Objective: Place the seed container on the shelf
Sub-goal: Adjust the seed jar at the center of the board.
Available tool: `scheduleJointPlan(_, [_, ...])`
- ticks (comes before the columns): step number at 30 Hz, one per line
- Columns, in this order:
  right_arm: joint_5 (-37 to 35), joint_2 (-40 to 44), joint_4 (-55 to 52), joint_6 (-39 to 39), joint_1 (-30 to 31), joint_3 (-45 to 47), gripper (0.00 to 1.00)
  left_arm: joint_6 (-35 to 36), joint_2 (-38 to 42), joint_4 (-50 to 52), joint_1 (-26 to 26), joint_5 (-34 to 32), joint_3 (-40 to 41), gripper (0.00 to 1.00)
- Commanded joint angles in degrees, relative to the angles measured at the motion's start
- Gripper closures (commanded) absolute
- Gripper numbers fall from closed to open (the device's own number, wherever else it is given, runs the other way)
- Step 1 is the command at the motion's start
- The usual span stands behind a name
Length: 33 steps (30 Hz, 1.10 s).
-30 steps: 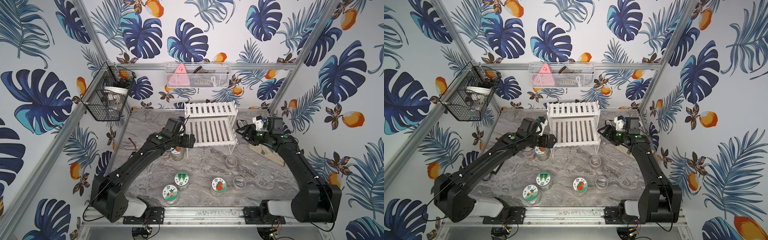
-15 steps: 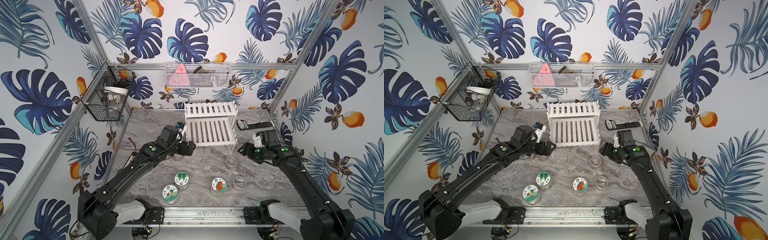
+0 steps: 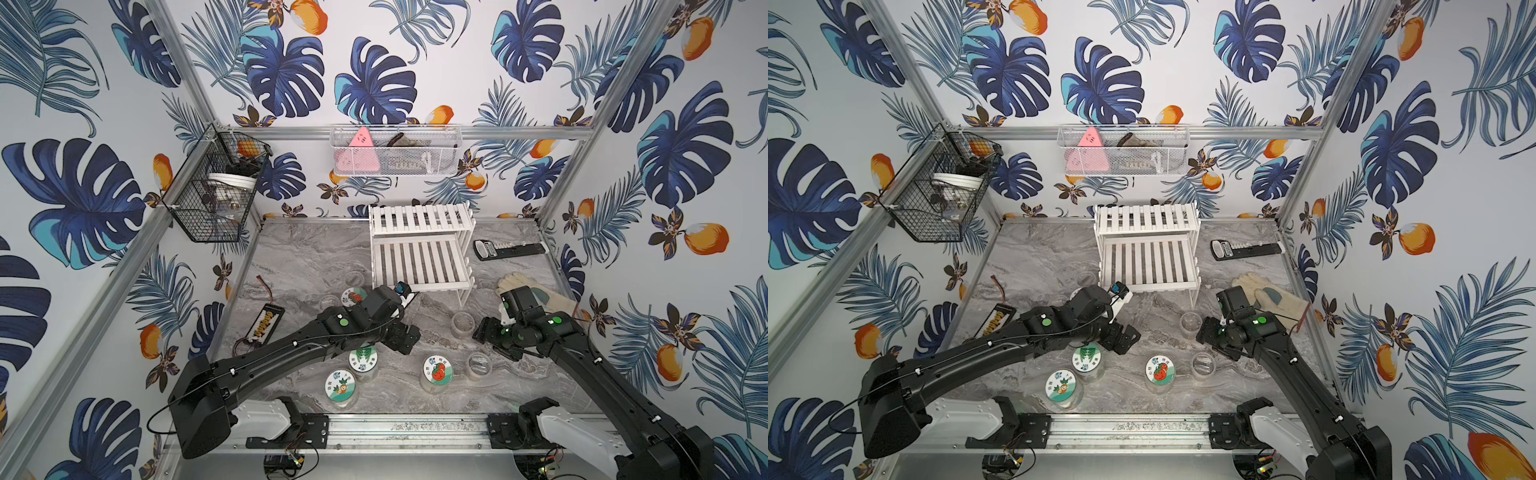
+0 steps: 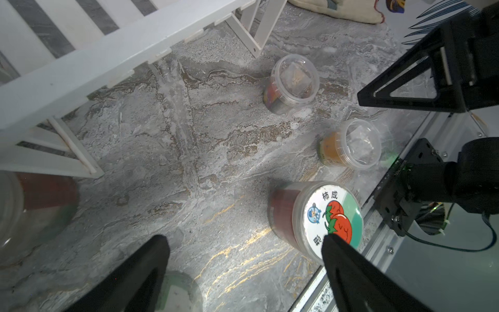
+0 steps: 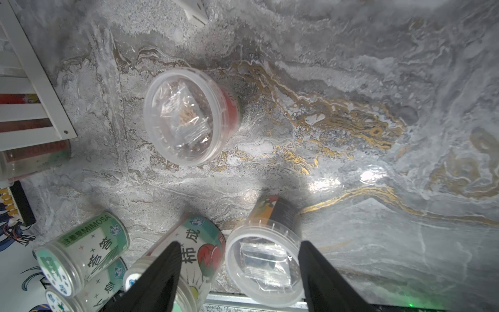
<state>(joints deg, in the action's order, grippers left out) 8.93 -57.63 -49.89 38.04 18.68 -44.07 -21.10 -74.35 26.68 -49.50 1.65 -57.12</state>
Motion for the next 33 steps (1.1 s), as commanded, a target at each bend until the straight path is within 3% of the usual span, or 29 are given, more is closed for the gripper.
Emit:
scheduleJointPlan(1, [2.32,-0.97,3.81,-1.4,0.04,-0.48,0.26,-2.21,0.03,1.15,-0.25,-8.65,-0.87,0.02])
scheduleJointPlan(6, [2.61,-2.23,4.16,-6.22,0.04,-4.88,0.25,-4.15,5.95,7.52,0.75,-26.09,-2.17,0.01])
scheduleJointPlan(8, [2.11,-1.39,4.68,-6.97,0.04,-5.87,0.25,-4.99,9.82,8.89,4.44,-28.34,-2.29,0.01])
scheduleJointPlan(11, [2.65,-0.32,6.0,-7.23,0.04,-6.36,0.25,-5.13,12.93,9.59,16.89,-21.64,-2.86,0.01])
scheduleJointPlan(13, [3.32,-0.13,6.63,-7.06,0.04,-6.62,0.25,-4.39,9.83,10.63,25.34,-14.13,-5.64,0.01])
scheduleJointPlan(15, [3.73,-0.03,6.91,-6.97,0.13,-6.88,0.25,-3.88,3.6,13.6,30.22,-9.62,-9.73,0.02])
scheduleJointPlan(19, [6.11,2.06,8.18,-8.36,0.29,-7.26,0.25,-2.2,-10.88,15.79,33.35,-4.53,-18.73,0.01])
scheduleJointPlan(22, [7.8,4.92,9.82,-9.16,0.35,-7.15,0.24,-2.5,-20.38,18.37,33.98,-7.37,-25.52,0.01])
scheduleJointPlan(25, [7.98,7.04,10.58,-9.65,0.39,-7.08,0.22,-3.86,-25.99,17.89,36.14,-8.35,-28.75,0.01])
scheduleJointPlan(33, [8.21,6.75,10.93,-9.83,0.4,-6.07,0.19,-2.15,-39.97,15.84,37.71,-1.43,-37.37,0.01])
